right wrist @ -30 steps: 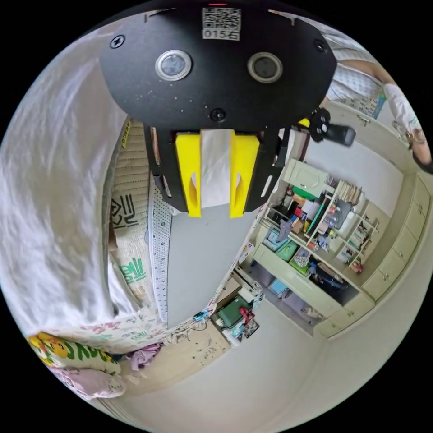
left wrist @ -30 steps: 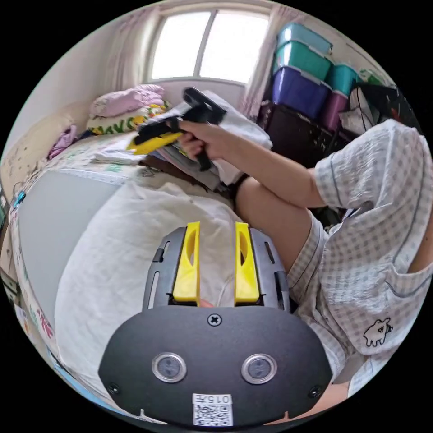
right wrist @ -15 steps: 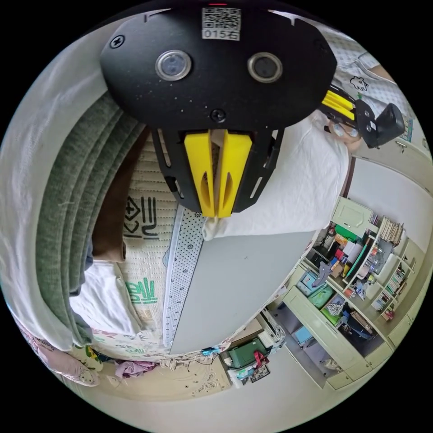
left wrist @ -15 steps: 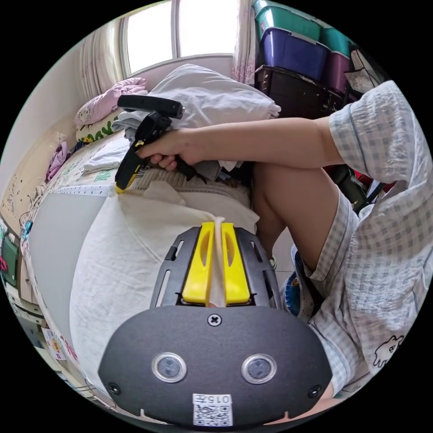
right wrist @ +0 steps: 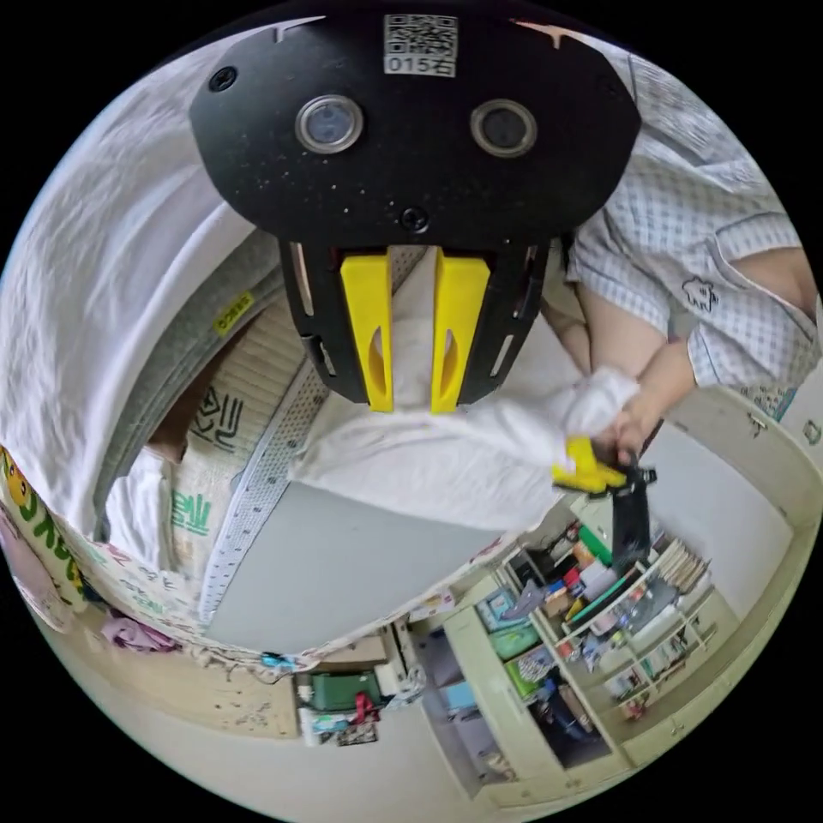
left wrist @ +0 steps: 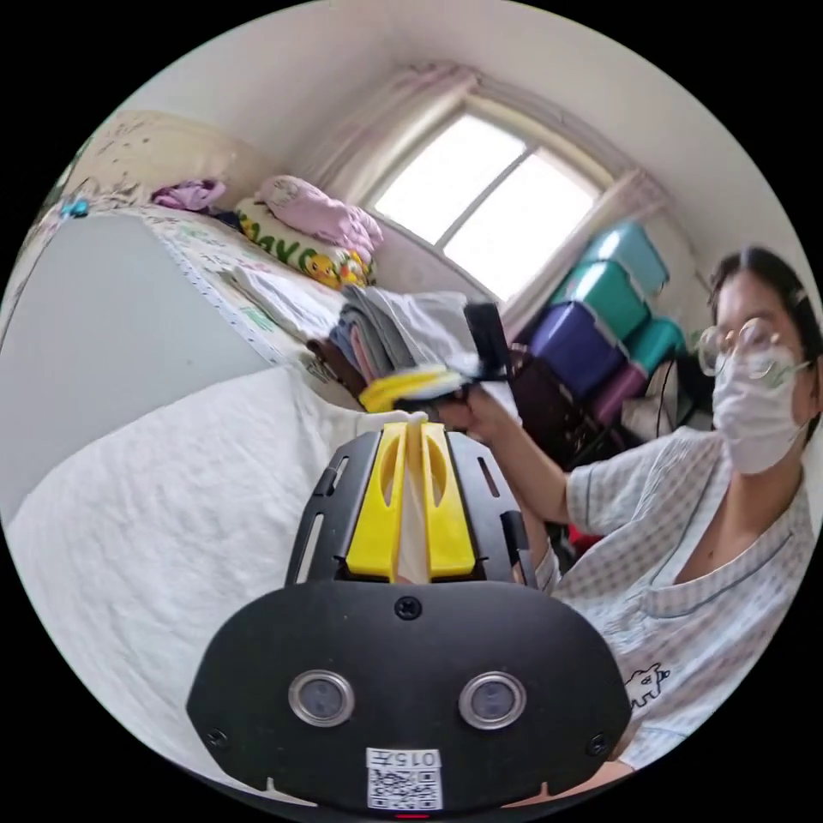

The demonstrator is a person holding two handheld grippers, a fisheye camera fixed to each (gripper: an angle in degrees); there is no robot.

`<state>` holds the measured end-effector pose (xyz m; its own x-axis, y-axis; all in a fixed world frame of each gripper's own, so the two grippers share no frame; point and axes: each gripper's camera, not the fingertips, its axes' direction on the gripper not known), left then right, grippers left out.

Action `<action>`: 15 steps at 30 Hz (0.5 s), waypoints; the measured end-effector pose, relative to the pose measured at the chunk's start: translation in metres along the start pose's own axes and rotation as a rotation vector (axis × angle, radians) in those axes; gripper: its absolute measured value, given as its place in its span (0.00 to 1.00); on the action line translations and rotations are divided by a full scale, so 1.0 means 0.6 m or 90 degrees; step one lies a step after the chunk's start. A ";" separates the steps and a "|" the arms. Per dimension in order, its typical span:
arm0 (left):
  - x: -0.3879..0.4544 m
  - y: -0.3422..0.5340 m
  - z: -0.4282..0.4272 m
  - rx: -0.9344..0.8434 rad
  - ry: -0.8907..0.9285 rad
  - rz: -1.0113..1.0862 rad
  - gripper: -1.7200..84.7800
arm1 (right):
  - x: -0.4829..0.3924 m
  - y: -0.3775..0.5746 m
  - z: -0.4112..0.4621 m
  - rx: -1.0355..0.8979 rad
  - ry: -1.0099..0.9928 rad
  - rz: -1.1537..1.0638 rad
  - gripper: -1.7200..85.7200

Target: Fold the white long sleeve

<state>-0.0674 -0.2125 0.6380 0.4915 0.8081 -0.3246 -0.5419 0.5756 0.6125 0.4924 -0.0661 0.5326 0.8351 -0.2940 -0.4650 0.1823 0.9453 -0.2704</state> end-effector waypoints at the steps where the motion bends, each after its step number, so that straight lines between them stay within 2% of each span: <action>1: -0.024 0.004 -0.031 0.031 0.004 -0.022 0.03 | -0.011 0.009 0.007 -0.021 0.014 -0.007 0.13; 6: -0.090 0.019 -0.105 0.092 0.004 -0.071 0.03 | -0.054 0.034 0.040 -0.083 0.010 -0.107 0.15; 10: -0.132 0.026 -0.139 0.116 0.022 -0.091 0.03 | -0.105 0.048 0.073 -0.112 0.120 -0.158 0.07; 15: -0.163 0.031 -0.176 0.136 0.031 -0.099 0.03 | -0.147 0.070 0.039 -0.099 0.085 -0.229 0.05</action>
<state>-0.1975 -0.2680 0.6051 0.5209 0.7206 -0.4576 -0.3037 0.6574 0.6896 0.4386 0.0029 0.5818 0.6555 -0.6277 -0.4200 0.3615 0.7490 -0.5552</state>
